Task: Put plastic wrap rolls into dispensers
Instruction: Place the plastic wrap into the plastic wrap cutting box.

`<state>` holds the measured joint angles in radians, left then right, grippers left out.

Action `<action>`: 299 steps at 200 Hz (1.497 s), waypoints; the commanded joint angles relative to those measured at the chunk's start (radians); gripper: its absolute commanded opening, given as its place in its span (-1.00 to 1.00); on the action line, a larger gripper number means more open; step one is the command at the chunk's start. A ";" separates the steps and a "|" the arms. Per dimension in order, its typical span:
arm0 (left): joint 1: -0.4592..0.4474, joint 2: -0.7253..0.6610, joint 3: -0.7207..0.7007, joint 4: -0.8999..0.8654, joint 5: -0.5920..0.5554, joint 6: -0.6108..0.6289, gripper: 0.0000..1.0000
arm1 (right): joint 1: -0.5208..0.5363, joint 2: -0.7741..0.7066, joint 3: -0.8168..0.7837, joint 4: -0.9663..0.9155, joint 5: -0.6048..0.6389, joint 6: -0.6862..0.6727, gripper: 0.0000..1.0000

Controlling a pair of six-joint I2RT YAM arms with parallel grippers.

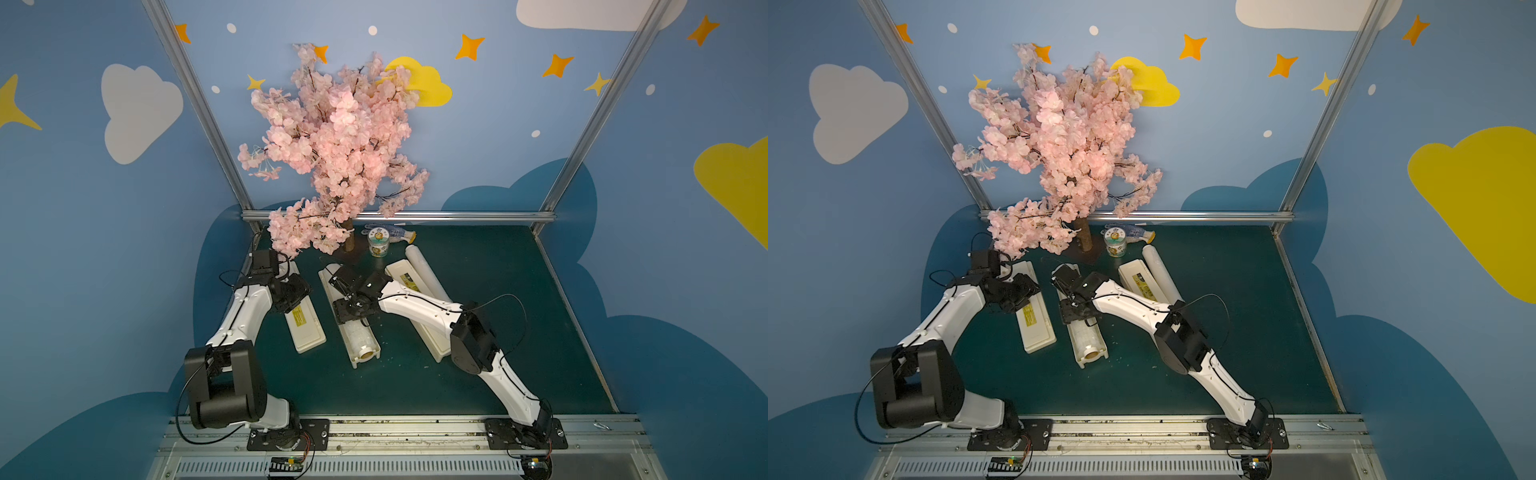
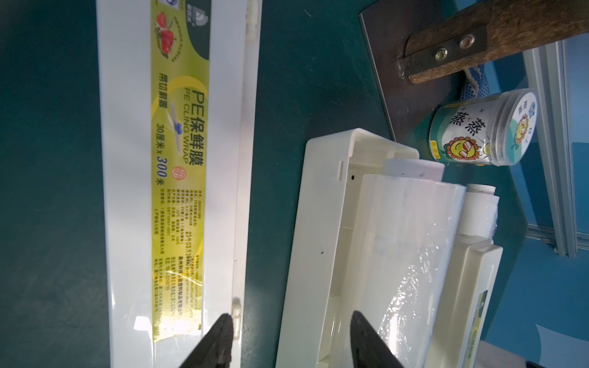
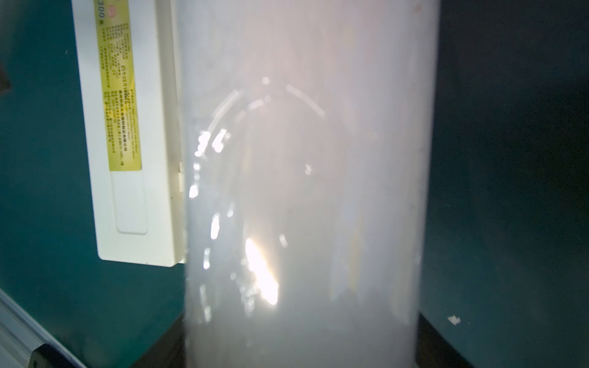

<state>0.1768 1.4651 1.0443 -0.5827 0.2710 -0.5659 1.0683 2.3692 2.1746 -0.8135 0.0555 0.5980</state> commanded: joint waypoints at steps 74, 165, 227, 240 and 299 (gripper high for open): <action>0.003 0.011 0.014 -0.013 0.006 0.005 0.19 | -0.022 -0.081 0.145 0.084 0.029 -0.026 -0.92; 0.003 0.027 0.016 -0.012 0.009 0.006 0.19 | -0.017 -0.026 0.101 0.140 0.021 -0.006 -0.94; 0.004 0.035 0.022 -0.019 0.002 0.011 0.18 | -0.010 -0.029 0.018 0.160 0.032 0.008 -0.96; 0.006 0.039 0.027 -0.024 0.002 0.013 0.18 | -0.009 -0.027 0.013 0.152 0.024 0.016 -0.95; 0.007 0.057 0.042 -0.034 0.003 0.015 0.18 | 0.000 -0.049 0.001 0.100 0.010 0.026 -0.96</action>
<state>0.1795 1.5097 1.0603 -0.5938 0.2703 -0.5640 1.0615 2.3886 2.1548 -0.7692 0.0628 0.6193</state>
